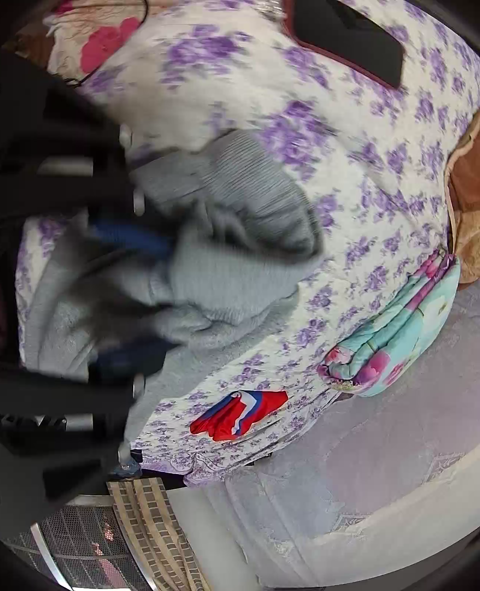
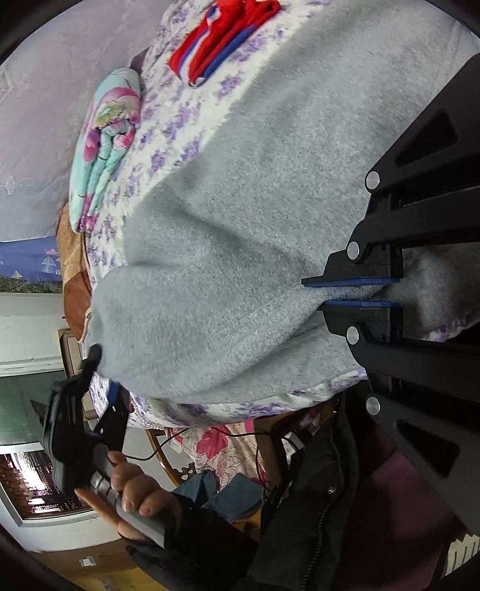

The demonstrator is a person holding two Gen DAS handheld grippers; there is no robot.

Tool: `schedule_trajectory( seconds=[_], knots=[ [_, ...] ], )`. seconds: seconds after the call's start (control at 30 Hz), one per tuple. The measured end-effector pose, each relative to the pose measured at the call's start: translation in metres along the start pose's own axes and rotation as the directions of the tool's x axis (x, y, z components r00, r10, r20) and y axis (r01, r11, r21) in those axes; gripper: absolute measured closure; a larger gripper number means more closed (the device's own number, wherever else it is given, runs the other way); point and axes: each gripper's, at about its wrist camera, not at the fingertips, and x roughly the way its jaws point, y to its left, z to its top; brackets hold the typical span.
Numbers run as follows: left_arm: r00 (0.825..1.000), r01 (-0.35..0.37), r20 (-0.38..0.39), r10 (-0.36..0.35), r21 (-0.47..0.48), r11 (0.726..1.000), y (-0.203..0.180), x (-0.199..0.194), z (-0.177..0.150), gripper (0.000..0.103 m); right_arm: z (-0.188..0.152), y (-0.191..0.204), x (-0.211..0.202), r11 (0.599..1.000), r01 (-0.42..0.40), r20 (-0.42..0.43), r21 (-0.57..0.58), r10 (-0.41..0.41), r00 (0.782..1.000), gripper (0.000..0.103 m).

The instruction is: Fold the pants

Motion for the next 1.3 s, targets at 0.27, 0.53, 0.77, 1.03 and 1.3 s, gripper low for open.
schedule_trajectory(
  seconds=[0.27,0.53,0.77,1.03,1.3],
  knots=[
    [0.990,-0.030,0.137,0.027,0.016,0.999,-0.008,-0.036,0.007,0.080,0.031,-0.001,-0.008,1.000,0.004,0.060,-0.004,-0.004,0.998,0.096],
    [0.974,-0.202,0.108,0.201,-0.007,0.979,0.040,-0.023,-0.015,0.075,0.022,0.022,0.024,0.998,-0.050,-0.016,-0.049,0.049,0.999,0.094],
    [0.962,-0.237,0.151,0.227,0.046,0.970,0.031,-0.046,-0.034,0.055,0.008,0.013,-0.025,0.998,0.053,0.096,0.020,-0.054,0.994,0.035],
    [0.997,-0.047,0.082,0.011,0.461,0.886,-0.117,-0.050,-0.101,0.039,-0.094,-0.112,-0.188,0.787,0.142,0.192,0.600,-0.315,0.930,0.032],
    [0.930,0.257,-0.357,-0.087,0.463,0.848,-0.169,0.075,-0.174,0.040,-0.189,-0.198,-0.193,0.462,-0.064,0.191,0.884,-0.234,0.953,0.027]
  ],
)
